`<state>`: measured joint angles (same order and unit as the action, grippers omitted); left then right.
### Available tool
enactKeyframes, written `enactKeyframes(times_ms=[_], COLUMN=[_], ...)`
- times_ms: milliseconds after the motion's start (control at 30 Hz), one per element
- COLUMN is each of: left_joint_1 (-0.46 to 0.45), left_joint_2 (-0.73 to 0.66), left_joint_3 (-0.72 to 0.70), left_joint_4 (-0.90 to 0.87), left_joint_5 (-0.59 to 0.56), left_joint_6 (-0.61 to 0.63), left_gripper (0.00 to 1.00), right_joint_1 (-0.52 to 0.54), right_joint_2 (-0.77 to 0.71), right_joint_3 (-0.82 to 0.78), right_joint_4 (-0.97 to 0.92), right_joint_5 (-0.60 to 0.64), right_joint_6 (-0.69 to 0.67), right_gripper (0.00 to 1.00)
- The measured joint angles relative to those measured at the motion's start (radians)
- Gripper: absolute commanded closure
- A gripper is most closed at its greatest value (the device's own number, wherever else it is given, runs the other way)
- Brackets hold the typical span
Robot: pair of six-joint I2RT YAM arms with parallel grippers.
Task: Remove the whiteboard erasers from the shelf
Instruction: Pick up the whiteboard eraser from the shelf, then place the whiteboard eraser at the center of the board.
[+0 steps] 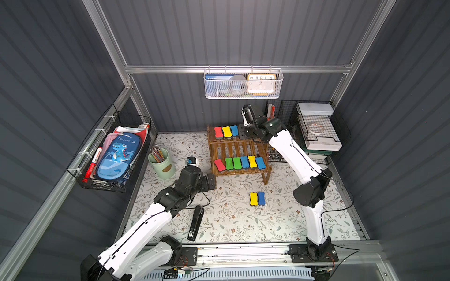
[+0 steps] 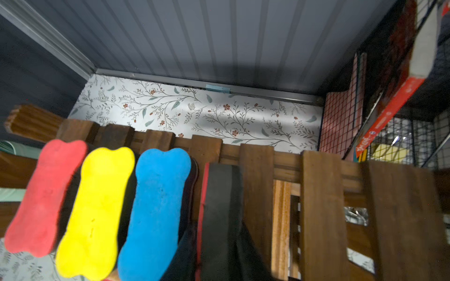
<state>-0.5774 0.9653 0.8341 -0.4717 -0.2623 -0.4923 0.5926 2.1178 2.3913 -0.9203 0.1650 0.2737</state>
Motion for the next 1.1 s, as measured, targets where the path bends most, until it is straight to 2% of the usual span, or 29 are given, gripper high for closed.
enactKeyframes(times_ms=[200,333,467,633,800,933,1100], left_joint_1=[0.0,0.0,0.0,0.0,0.0,0.0,0.0], left_joint_2=[-0.005,-0.009,-0.017,-0.025,-0.028,-0.034,-0.043], left_joint_3=[0.0,0.0,0.0,0.001,0.001,0.002,0.01], left_joint_4=[0.0,-0.001,-0.001,0.0,0.0,-0.002,-0.009], left_joint_5=[-0.001,-0.003,-0.004,-0.004,-0.003,-0.003,-0.003], left_joint_6=[0.0,0.003,0.007,0.013,0.019,0.026,0.031], left_gripper=[0.01,0.01,0.01,0.01,0.01,0.01,0.01], right_joint_1=[-0.003,-0.005,-0.007,-0.008,0.001,0.032,0.076], right_joint_2=[-0.096,-0.218,-0.417,-0.724,-0.931,-1.001,-0.945], right_joint_3=[-0.107,-0.241,-0.503,-0.93,-1.292,-1.529,-1.712], right_joint_4=[0.066,0.14,0.256,0.424,0.545,0.608,0.748], right_joint_5=[-0.007,-0.03,-0.096,-0.217,-0.323,-0.409,-0.484], right_joint_6=[0.017,0.05,0.121,0.276,0.453,0.601,0.747], right_gripper=[0.91,0.92,0.94,0.94,0.94,0.95,0.95])
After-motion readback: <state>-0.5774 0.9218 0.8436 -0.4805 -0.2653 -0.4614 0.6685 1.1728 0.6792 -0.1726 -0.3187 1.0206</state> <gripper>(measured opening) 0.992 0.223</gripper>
